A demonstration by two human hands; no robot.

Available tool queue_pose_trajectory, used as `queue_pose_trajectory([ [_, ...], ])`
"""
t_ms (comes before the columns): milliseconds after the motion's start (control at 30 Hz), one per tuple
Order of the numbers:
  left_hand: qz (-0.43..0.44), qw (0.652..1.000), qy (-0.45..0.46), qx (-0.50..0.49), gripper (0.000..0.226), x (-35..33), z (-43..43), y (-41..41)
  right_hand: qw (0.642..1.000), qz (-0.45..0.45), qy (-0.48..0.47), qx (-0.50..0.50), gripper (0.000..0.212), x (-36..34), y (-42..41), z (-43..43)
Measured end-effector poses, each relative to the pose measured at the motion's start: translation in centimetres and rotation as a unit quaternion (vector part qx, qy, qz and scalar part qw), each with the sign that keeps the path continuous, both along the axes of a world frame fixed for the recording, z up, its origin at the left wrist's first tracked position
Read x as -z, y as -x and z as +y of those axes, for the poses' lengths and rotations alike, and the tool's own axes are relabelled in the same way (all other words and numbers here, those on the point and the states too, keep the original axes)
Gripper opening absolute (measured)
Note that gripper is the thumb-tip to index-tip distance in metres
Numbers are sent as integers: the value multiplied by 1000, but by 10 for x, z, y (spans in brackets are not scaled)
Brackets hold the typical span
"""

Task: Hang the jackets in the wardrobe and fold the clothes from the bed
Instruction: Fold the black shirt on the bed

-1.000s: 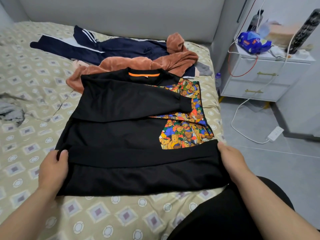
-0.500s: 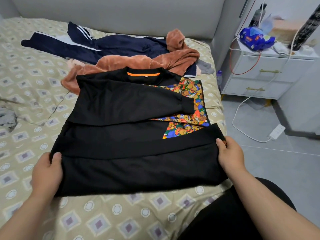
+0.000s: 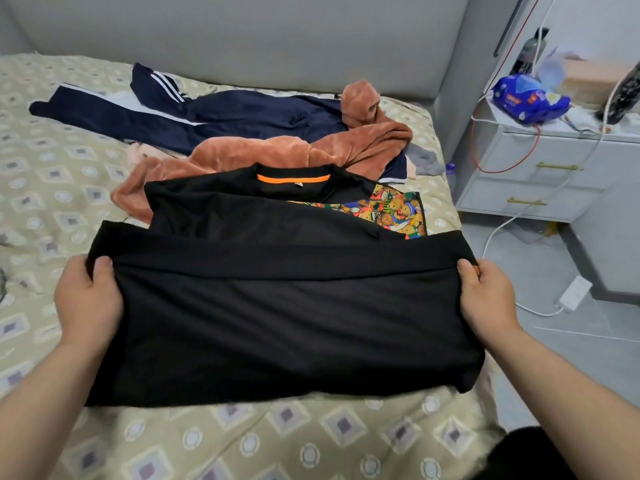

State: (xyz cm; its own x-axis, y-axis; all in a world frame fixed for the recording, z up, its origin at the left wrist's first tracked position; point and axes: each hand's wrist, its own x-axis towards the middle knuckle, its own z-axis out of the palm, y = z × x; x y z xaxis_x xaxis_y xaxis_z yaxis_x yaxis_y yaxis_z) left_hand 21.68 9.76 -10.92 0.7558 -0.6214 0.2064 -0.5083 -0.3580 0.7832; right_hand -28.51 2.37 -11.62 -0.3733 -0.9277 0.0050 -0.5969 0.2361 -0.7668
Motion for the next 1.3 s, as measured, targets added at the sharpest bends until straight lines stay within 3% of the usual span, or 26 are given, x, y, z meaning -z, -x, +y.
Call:
queue_pose_trajectory([
  [100,-3,1000,-3,3,29,-11,-43,-4,998,-4,-53,-33,27,-17,-5,-42],
  [200,-32,999,4,22,42,-21,-84,-15,995,-32,-78,-46,15,-36,-4,-82],
  [433,-77,996,30,21,52,-58,-172,-37,997,62,25,-23,25,-61,-16,-168],
  [500,-109,993,-28,21,54,-57,-187,-38,995,99,30,-8,36,-60,-22,-175],
  [600,-185,973,-120,67,65,-41,-180,-33,971,200,7,-132,44,-32,-30,-149],
  [667,-210,956,-142,148,58,-18,-156,-32,940,258,-37,-220,53,-3,-32,-108],
  [733,-230,939,-188,170,57,9,-115,-31,936,261,-79,-221,54,20,-20,-68],
  [800,-230,943,-198,136,56,32,-64,-31,958,208,-93,-175,40,35,-3,-34],
  [867,-131,975,-157,83,45,50,-9,-29,979,145,-86,-118,18,42,9,-6],
  [967,50,987,-150,-6,49,63,41,-26,991,-17,-123,-44,16,34,9,20],
  [1033,126,979,-162,-14,54,57,51,-26,983,-88,-154,-39,15,24,6,28],
  [1167,248,949,-197,3,36,38,40,-42,969,-169,-179,-17,15,17,10,32],
  [1300,422,900,-109,8,24,24,37,-58,935,-297,-191,7,7,0,24,39],
])
